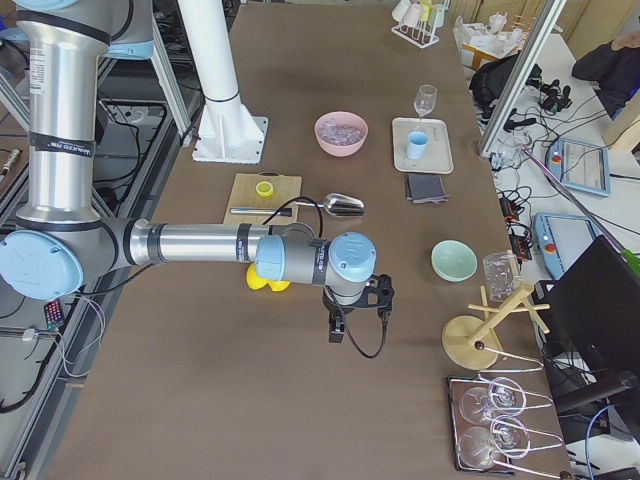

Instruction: Put ice in cup with scoop

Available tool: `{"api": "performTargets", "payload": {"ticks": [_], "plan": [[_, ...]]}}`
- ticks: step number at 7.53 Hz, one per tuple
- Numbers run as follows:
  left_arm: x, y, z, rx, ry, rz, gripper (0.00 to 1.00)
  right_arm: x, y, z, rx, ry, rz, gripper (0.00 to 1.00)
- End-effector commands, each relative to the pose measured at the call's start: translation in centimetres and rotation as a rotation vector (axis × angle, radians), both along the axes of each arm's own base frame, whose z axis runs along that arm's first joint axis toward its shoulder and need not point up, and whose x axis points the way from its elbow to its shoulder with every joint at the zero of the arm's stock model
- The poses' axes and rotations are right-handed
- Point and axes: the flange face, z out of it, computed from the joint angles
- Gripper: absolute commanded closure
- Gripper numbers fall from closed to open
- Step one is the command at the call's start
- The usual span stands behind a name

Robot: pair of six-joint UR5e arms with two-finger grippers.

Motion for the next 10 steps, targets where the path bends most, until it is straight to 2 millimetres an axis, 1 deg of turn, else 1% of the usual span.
{"api": "performTargets", "payload": {"ticks": [1, 3, 4, 6, 8, 9, 10], "plan": [[0.0, 0.0, 0.0, -0.005, 0.0, -0.001, 0.01, 0.2, 0.2, 0.5, 0.008, 0.032, -0.009, 0.0], [0.0, 0.1, 0.1, -0.008, -0.002, -0.001, 0.01, 0.2, 0.2, 0.3, 0.015, 0.03, -0.011, 0.0], [0.0, 0.1, -0.2, -0.005, -0.002, 0.001, 0.01, 0.3, -0.4, -0.5, 0.035, 0.045, -0.011, 0.0], [0.1, 0.0, -1.1, 0.001, 0.002, 0.0, 0.01, 0.7, -0.6, -3.0, 0.094, 0.093, -0.011, 0.0], [0.1, 0.1, -1.2, -0.001, 0.005, -0.001, 0.01, 1.0, -0.9, -3.5, 0.122, 0.145, -0.021, 0.0], [0.1, 0.1, -1.1, -0.01, 0.004, -0.001, 0.01, 1.1, -1.9, -4.5, 0.142, 0.154, -0.018, 0.0], [0.1, 0.2, -1.0, -0.012, 0.004, -0.001, 0.01, 1.2, -2.1, -4.4, 0.141, 0.163, -0.017, 0.0]]}}
